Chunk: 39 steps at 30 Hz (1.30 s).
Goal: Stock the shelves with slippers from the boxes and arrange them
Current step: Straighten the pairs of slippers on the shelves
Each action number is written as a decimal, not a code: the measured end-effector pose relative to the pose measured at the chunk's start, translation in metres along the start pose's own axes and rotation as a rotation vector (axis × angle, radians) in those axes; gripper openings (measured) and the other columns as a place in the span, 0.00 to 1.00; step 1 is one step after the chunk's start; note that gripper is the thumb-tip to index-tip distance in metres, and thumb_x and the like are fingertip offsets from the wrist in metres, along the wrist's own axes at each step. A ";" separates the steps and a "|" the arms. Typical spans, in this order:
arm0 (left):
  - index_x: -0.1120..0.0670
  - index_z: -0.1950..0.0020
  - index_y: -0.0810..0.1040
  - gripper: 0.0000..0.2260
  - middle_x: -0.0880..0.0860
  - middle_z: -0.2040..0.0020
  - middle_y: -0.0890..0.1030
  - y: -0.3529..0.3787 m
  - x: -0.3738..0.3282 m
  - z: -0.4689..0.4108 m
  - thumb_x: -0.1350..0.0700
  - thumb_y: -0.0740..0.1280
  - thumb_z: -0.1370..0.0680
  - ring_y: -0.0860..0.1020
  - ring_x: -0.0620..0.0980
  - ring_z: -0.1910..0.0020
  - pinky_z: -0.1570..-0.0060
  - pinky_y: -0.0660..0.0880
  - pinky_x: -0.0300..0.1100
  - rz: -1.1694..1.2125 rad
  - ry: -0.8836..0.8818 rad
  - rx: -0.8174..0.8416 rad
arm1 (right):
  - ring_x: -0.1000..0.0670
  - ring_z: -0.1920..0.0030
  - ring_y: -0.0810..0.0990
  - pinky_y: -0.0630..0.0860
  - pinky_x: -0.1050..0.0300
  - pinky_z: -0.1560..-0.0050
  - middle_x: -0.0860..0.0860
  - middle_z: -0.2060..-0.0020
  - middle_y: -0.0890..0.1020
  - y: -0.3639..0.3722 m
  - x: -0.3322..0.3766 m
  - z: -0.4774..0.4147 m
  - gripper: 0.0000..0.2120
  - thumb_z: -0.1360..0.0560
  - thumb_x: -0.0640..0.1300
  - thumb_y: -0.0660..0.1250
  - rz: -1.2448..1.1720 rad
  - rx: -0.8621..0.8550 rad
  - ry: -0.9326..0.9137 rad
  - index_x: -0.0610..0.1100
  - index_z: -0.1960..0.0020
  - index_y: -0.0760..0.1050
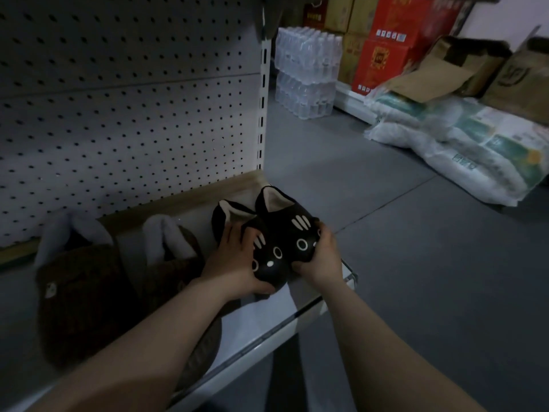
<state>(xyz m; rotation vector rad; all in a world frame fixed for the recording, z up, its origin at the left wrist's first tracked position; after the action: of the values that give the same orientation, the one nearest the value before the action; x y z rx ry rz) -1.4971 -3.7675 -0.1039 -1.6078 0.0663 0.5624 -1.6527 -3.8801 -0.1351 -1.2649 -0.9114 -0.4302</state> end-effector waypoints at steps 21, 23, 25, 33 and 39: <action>0.47 0.27 0.52 0.51 0.49 0.24 0.45 0.011 0.000 0.002 0.36 0.77 0.41 0.38 0.56 0.23 0.27 0.58 0.60 -0.029 0.011 0.069 | 0.40 0.28 0.65 0.68 0.36 0.31 0.47 0.27 0.63 -0.007 -0.004 0.003 0.50 0.38 0.41 0.81 0.032 0.068 0.039 0.51 0.25 0.56; 0.46 0.25 0.49 0.51 0.49 0.23 0.39 0.008 -0.002 0.005 0.37 0.76 0.38 0.35 0.56 0.23 0.26 0.56 0.60 -0.087 0.001 0.112 | 0.40 0.28 0.65 0.68 0.36 0.31 0.46 0.27 0.62 -0.007 -0.002 0.003 0.50 0.37 0.42 0.80 0.033 0.097 0.058 0.51 0.24 0.55; 0.45 0.23 0.47 0.49 0.50 0.22 0.37 0.002 -0.002 0.011 0.38 0.74 0.33 0.35 0.56 0.23 0.26 0.51 0.60 -0.170 0.007 0.154 | 0.39 0.28 0.65 0.67 0.36 0.30 0.44 0.27 0.62 -0.008 0.004 0.003 0.48 0.36 0.42 0.78 0.077 0.101 0.072 0.51 0.24 0.55; 0.49 0.21 0.44 0.40 0.53 0.20 0.41 -0.064 0.024 0.061 0.38 0.63 0.24 0.37 0.55 0.22 0.25 0.35 0.53 -0.297 0.062 -0.154 | 0.37 0.34 0.70 0.72 0.38 0.36 0.41 0.36 0.73 0.001 0.122 0.032 0.34 0.36 0.36 0.69 0.242 -0.262 -0.315 0.43 0.30 0.69; 0.51 0.21 0.52 0.40 0.58 0.21 0.52 -0.103 0.106 0.110 0.30 0.56 0.26 0.45 0.60 0.22 0.25 0.47 0.61 -0.288 -0.120 -0.315 | 0.41 0.28 0.65 0.67 0.45 0.29 0.44 0.28 0.67 0.068 0.188 0.073 0.30 0.26 0.36 0.64 0.212 -0.002 -0.397 0.48 0.25 0.64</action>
<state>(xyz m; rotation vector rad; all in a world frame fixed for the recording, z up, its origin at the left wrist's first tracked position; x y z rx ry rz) -1.4008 -3.6189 -0.0520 -1.8431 -0.3541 0.4581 -1.5170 -3.7560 -0.0289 -1.4594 -1.0927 -0.0094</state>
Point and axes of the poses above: each hand's wrist, its own z-axis away from the middle knuckle, its own y-axis out of the palm, x = y × z, the point moved 8 cm from there along -z, towards the middle knuckle
